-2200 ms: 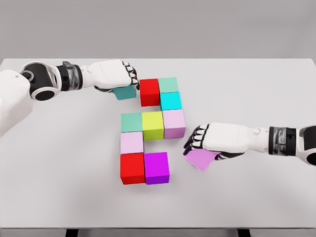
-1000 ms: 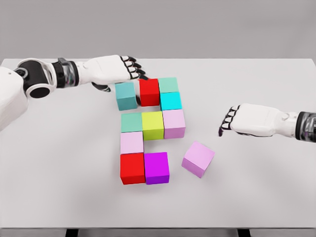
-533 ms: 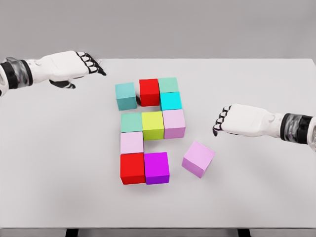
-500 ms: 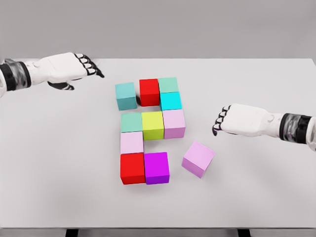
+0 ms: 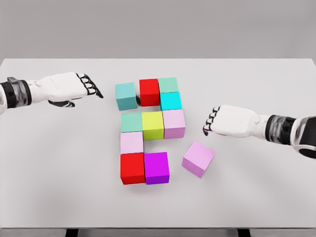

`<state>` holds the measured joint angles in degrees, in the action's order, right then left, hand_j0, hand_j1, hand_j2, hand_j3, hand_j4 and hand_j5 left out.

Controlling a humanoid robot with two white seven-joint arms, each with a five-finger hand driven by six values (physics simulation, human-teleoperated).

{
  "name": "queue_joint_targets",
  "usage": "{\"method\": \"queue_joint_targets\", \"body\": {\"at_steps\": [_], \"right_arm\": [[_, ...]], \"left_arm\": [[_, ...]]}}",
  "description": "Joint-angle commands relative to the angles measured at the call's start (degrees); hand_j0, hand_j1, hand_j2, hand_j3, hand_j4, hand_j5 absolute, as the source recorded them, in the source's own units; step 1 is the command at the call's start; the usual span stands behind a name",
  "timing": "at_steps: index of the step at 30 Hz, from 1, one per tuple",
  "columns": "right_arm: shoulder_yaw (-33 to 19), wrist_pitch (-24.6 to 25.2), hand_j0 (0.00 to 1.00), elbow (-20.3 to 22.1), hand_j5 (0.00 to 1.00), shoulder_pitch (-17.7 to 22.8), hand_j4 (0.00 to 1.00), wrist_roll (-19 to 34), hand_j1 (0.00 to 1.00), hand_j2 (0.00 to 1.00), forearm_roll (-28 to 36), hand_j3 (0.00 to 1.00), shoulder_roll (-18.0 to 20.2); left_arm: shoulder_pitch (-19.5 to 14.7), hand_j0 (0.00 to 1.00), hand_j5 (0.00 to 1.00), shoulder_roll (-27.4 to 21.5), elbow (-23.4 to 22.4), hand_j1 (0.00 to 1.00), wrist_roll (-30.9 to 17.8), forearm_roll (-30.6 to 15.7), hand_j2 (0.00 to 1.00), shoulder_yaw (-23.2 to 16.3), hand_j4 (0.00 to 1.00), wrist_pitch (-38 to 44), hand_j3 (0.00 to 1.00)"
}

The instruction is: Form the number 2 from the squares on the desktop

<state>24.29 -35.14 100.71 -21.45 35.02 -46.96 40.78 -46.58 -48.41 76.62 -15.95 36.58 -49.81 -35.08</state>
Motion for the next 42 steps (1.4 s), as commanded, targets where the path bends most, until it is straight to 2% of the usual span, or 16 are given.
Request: {"method": "queue_joint_targets", "body": {"at_steps": [1,6,10,21,42], "right_arm": [[0.1,0.1,0.58,0.0,0.58,0.0,0.58,0.0,0.58,0.58,-0.8,0.58,-0.4],[2.1,0.1,0.58,0.3,0.58,0.4,0.58,0.0,0.58,0.58,-2.4,0.58,-0.9],[2.7,0.1,0.58,0.4,0.58,1.1,0.58,0.0,0.58,0.58,-3.0,0.58,-1.3],[3.3,0.1,0.58,0.5,0.58,1.8,0.58,0.0,0.58,0.58,-3.3,0.58,-2.0],[3.5,0.1,0.58,0.5,0.58,1.1,0.58,0.0,0.58,0.58,-2.8,0.58,-3.3]], "left_arm": [[0.0,0.83,0.83,0.2,-0.2,0.83,0.0,0.0,0.83,0.0,0.83,0.1,0.83],[-0.3,0.83,0.83,0.9,-0.5,0.83,-0.2,0.1,0.83,-0.2,0.83,0.1,0.83],[-0.4,0.84,0.84,3.4,-3.4,0.84,-0.3,0.9,0.84,-0.2,0.84,0.1,0.84],[-1.0,0.84,0.84,6.9,-7.7,0.84,-1.1,1.6,0.84,-0.1,0.84,0.1,0.84],[-0.9,0.85,0.85,9.1,-7.4,0.85,-2.3,2.1,0.85,0.1,0.85,0.1,0.85]]}}
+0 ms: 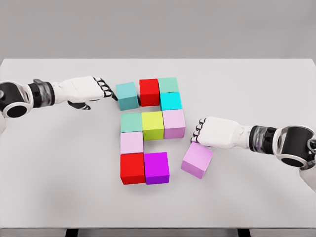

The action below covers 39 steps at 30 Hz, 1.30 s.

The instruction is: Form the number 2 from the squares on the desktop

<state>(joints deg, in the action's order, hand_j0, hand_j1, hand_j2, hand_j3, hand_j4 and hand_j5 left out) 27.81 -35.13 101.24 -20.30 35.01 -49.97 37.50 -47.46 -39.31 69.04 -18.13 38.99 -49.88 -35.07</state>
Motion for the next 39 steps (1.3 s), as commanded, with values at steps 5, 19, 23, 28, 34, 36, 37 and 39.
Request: {"method": "queue_joint_targets", "body": {"at_steps": [5,19,23,28,34,36,37,39], "right_arm": [[-0.7,0.1,0.59,0.0,0.59,0.0,0.59,0.0,0.59,0.59,0.3,0.59,0.4],[-0.9,0.1,0.59,0.0,0.59,0.0,0.59,0.0,0.59,0.59,8.8,0.59,4.6],[-0.8,0.1,0.59,0.0,0.59,0.1,0.59,0.0,0.59,0.59,11.7,0.59,4.5],[-0.7,0.1,0.59,0.0,0.59,0.1,0.59,0.0,0.59,0.59,11.9,0.59,4.4],[-0.6,0.1,0.59,0.0,0.59,0.2,0.59,0.0,0.59,0.59,12.8,0.59,4.0],[-0.4,0.1,0.59,0.0,0.59,0.1,0.59,0.0,0.59,0.59,12.8,0.59,3.8],[-0.4,0.1,0.59,0.0,0.59,0.1,0.59,0.0,0.59,0.59,12.8,0.59,3.6],[-0.2,0.1,0.59,0.0,0.59,0.1,0.59,0.0,0.59,0.59,12.8,0.59,3.4]], "left_arm": [[0.0,0.85,0.85,0.0,0.3,0.85,-0.1,-0.3,0.85,0.1,0.85,0.1,0.85],[-0.3,0.85,0.85,0.5,-1.5,0.85,-0.1,-0.2,0.85,0.4,0.85,0.1,0.85],[-0.6,0.85,0.85,1.2,-3.0,0.85,-0.1,-0.2,0.85,0.4,0.85,0.1,0.85],[-1.2,0.86,0.86,2.4,-4.5,0.86,-0.1,-0.1,0.86,0.4,0.86,0.1,0.86],[-1.8,0.87,0.87,3.1,-5.6,0.87,-0.1,-0.1,0.87,0.3,0.87,0.1,0.87],[-1.8,0.87,0.87,3.1,-5.8,0.87,-0.2,-0.2,0.87,0.4,0.87,0.1,0.87],[-1.9,0.87,0.87,3.4,-5.9,0.87,-0.2,-0.2,0.87,0.4,0.87,0.1,0.87],[-2.1,0.87,0.87,3.5,-6.2,0.87,-0.2,-0.2,0.87,0.4,0.87,0.1,0.87]]}}
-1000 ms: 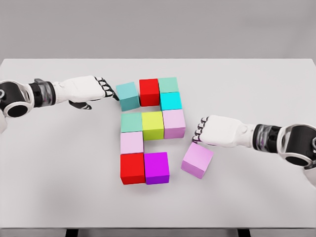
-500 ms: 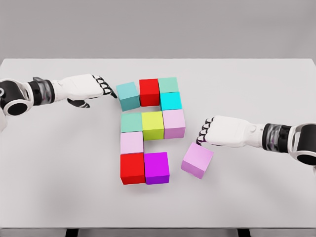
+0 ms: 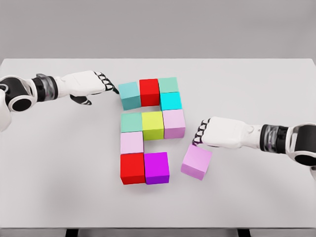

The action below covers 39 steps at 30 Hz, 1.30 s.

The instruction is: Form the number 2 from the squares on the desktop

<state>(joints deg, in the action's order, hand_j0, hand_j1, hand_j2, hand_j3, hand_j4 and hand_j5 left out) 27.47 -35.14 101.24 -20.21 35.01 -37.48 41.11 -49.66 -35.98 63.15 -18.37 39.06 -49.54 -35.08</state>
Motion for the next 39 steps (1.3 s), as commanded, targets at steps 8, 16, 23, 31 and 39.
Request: {"method": "queue_joint_targets", "body": {"at_steps": [8,16,23,31,39], "right_arm": [[0.7,0.1,0.59,0.0,0.59,0.1,0.59,0.0,0.59,0.59,0.3,0.59,-1.1],[1.6,0.1,0.60,0.0,0.60,-0.1,0.60,0.0,0.60,0.60,0.3,0.60,-1.6],[-6.4,0.1,0.62,-0.1,0.62,0.2,0.62,0.0,0.62,0.62,0.4,0.62,0.2],[-8.5,0.1,0.60,0.0,0.60,3.7,0.60,0.0,0.60,0.60,10.5,0.60,7.6],[-8.7,0.1,0.57,0.0,0.57,7.6,0.57,0.0,0.57,0.57,20.4,0.57,12.1]], "left_arm": [[-0.3,0.88,0.88,0.2,-0.6,0.88,-0.1,-0.3,0.88,0.6,0.88,0.1,0.88],[-1.0,0.90,0.90,1.3,-1.9,0.90,-0.2,-0.3,0.90,0.8,0.90,0.1,0.90],[-1.0,0.90,0.90,1.3,-2.6,0.90,-0.2,-0.4,0.90,0.7,0.90,0.1,0.90],[-1.0,0.90,0.90,1.2,-3.7,0.90,-0.1,-0.3,0.90,0.7,0.90,0.1,0.90],[-1.0,0.90,0.90,1.3,-5.0,0.90,-0.2,-0.3,0.90,0.3,0.90,0.1,0.90]]}}
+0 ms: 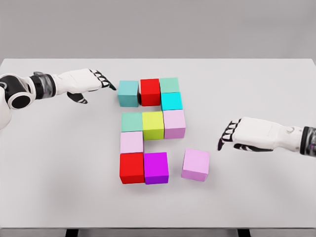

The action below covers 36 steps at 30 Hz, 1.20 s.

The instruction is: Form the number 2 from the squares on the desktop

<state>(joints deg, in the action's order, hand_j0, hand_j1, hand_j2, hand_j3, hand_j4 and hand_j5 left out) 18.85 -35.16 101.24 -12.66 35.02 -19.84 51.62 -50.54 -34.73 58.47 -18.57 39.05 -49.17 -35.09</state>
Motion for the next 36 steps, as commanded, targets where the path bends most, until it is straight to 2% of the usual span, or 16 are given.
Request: {"method": "queue_joint_targets", "body": {"at_steps": [1,11,22,29,32,36], "right_arm": [[-0.4,0.2,0.57,0.0,0.57,0.0,0.57,0.0,0.57,0.57,3.2,0.57,2.3],[-0.1,0.2,0.56,0.0,0.56,2.3,0.56,0.0,0.56,0.56,3.5,0.56,3.0],[0.6,0.2,0.56,0.2,0.56,4.6,0.56,0.0,0.56,0.56,3.6,0.56,0.1],[0.6,0.2,0.56,0.2,0.56,4.6,0.56,0.0,0.56,0.56,3.9,0.56,-0.5],[0.7,0.2,0.56,0.2,0.56,4.7,0.56,0.0,0.56,0.56,3.8,0.56,-0.5],[0.7,0.2,0.56,0.1,0.56,4.7,0.56,0.0,0.56,0.56,3.4,0.56,-0.5]], "left_arm": [[0.0,0.90,0.90,0.0,-0.2,0.90,0.0,-0.3,0.90,0.0,0.90,0.1,0.90],[0.5,0.90,0.90,0.8,0.9,0.90,0.0,-0.1,0.90,-0.1,0.90,0.1,0.90],[0.6,0.90,0.90,0.9,1.5,0.90,0.0,-0.1,0.90,-0.1,0.90,0.1,0.90],[0.4,0.90,0.90,0.4,0.0,0.90,0.0,-0.1,0.90,0.3,0.90,0.1,0.90],[-0.1,0.90,0.90,-0.2,-2.4,0.90,0.1,-0.3,0.90,0.6,0.90,0.1,0.90],[0.0,0.91,0.91,-4.0,-3.6,0.91,0.1,-0.4,0.91,2.7,0.91,0.1,0.91]]}}
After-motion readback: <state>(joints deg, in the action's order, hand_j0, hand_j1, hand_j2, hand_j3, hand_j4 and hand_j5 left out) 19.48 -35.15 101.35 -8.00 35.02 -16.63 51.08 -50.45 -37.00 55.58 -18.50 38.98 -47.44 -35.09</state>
